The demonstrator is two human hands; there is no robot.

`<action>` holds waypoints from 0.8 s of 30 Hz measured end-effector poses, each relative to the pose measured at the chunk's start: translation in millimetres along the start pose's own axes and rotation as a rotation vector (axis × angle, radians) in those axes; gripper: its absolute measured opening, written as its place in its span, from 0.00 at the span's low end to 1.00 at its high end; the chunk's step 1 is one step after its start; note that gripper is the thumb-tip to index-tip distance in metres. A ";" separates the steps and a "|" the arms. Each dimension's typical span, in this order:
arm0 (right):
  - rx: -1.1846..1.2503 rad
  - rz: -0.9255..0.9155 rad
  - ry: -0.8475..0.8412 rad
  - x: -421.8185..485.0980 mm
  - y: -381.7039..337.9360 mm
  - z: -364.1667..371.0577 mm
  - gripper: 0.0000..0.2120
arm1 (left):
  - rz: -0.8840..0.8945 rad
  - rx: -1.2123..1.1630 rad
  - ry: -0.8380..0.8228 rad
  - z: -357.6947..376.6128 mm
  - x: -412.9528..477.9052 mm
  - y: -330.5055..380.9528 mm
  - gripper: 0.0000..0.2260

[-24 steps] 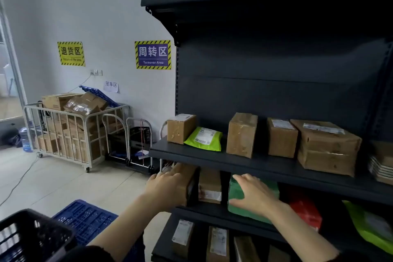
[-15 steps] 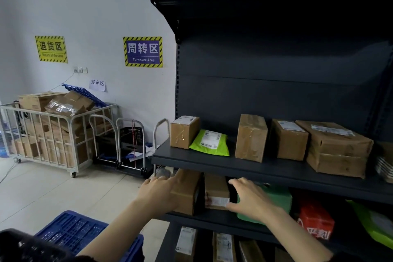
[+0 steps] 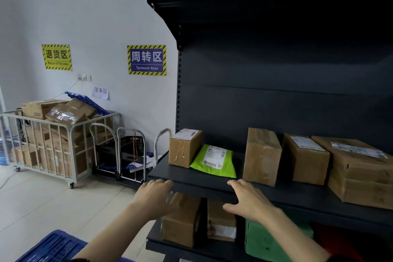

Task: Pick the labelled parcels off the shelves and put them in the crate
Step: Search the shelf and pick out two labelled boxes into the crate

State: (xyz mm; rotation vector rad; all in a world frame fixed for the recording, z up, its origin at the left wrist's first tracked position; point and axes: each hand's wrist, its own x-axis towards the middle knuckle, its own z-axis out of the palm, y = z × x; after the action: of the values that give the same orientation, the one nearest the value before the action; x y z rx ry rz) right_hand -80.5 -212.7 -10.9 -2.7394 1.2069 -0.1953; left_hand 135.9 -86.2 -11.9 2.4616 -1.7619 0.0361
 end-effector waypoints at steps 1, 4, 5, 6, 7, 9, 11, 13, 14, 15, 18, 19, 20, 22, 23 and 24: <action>0.000 -0.010 0.007 7.9 3.3 -1.9 0.33 | -0.006 0.003 0.010 -1.2 7.2 0.0 0.22; -0.003 -0.031 0.017 28.9 11.7 -7.5 0.33 | -0.028 0.023 0.012 -5.0 26.6 -0.8 0.24; -0.005 -0.037 0.019 35.0 14.1 -8.2 0.33 | -0.036 0.025 0.012 -5.4 33.0 -1.6 0.25; -0.005 -0.041 0.020 40.4 16.1 -9.1 0.33 | -0.044 0.023 0.013 -5.8 38.7 -2.3 0.26; -0.007 -0.044 0.024 45.6 17.8 -10.2 0.33 | -0.051 0.020 0.017 -6.5 43.6 -2.9 0.27; -0.016 -0.049 0.025 55.8 20.2 -12.5 0.33 | -0.064 0.008 0.020 -7.4 52.8 -4.6 0.28; -0.019 -0.053 0.027 66.0 20.7 -13.7 0.34 | -0.070 -0.007 0.024 -7.3 62.3 -7.1 0.28; -0.014 -0.056 0.033 76.7 18.8 -15.1 0.34 | -0.081 -0.021 0.039 -8.6 72.0 -10.4 0.28; -0.010 -0.055 0.034 83.0 17.5 -15.3 0.34 | -0.091 -0.034 0.049 -10.5 76.9 -12.3 0.28; 0.000 -0.053 0.033 89.1 15.6 -15.4 0.34 | -0.102 -0.049 0.062 -12.9 82.1 -14.3 0.28; 0.069 -0.041 0.046 108.2 7.4 -15.1 0.33 | -0.113 -0.118 0.126 -19.3 100.1 -21.9 0.29; 0.096 -0.039 0.056 115.5 4.3 -14.6 0.33 | -0.111 -0.169 0.161 -20.8 107.0 -25.0 0.28; 0.122 -0.037 0.062 123.6 0.2 -14.2 0.33 | -0.112 -0.228 0.195 -22.8 114.0 -28.2 0.28; 0.166 -0.032 0.068 140.3 -9.6 -14.0 0.34 | -0.117 -0.331 0.249 -25.8 129.7 -35.7 0.27; 0.179 -0.018 0.072 148.8 -14.2 -14.5 0.34 | -0.114 -0.364 0.260 -26.2 138.6 -39.9 0.26; 0.185 0.005 0.081 156.9 -17.8 -15.2 0.33 | -0.115 -0.390 0.258 -26.0 147.2 -43.7 0.26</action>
State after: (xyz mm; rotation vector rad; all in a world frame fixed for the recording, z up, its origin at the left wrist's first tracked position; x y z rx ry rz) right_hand 34.7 -318.1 16.9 -2.5913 1.1518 -0.4006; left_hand 226.2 -208.2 23.1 2.1614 -1.3708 -0.0002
